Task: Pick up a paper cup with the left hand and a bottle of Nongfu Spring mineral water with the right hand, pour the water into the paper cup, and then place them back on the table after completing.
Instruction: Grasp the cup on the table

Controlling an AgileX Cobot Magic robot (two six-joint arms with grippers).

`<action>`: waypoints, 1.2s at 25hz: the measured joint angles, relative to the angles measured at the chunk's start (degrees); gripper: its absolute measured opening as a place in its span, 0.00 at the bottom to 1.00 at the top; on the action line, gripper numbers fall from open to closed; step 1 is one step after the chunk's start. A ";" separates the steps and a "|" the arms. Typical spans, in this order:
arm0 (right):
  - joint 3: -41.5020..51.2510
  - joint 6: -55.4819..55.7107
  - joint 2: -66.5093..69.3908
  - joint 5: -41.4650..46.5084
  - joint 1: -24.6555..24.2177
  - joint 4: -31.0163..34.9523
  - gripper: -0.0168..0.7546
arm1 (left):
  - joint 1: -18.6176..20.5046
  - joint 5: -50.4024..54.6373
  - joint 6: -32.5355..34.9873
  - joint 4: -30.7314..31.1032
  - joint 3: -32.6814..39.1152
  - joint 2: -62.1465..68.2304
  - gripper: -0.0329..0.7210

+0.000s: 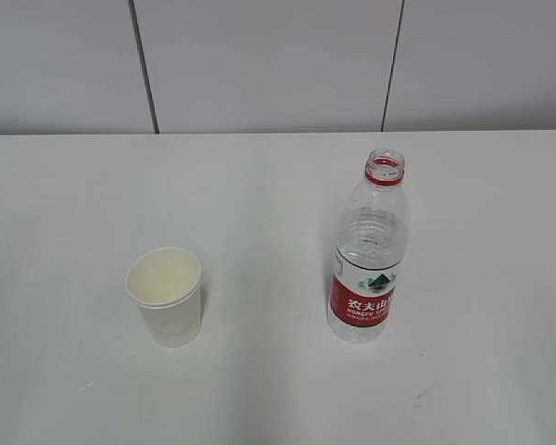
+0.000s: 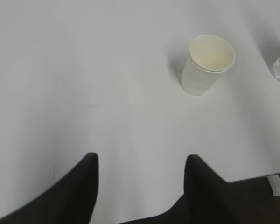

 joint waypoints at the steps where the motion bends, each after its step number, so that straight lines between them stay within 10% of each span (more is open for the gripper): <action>1: 0.00 0.00 0.00 0.00 0.00 0.00 0.78 | 0.00 0.00 0.00 0.00 0.00 0.00 0.54; 13: 0.00 0.00 0.00 0.00 0.00 0.00 0.78 | 0.00 0.00 0.00 0.00 0.00 0.00 0.55; 20: 0.00 0.00 0.00 0.00 0.00 0.00 0.78 | 0.00 -0.04 0.00 0.00 0.05 0.00 0.85; 30: -1.12 -2.37 0.00 -10.28 0.00 0.00 0.78 | 0.00 -9.50 1.41 -1.59 -0.54 0.00 0.82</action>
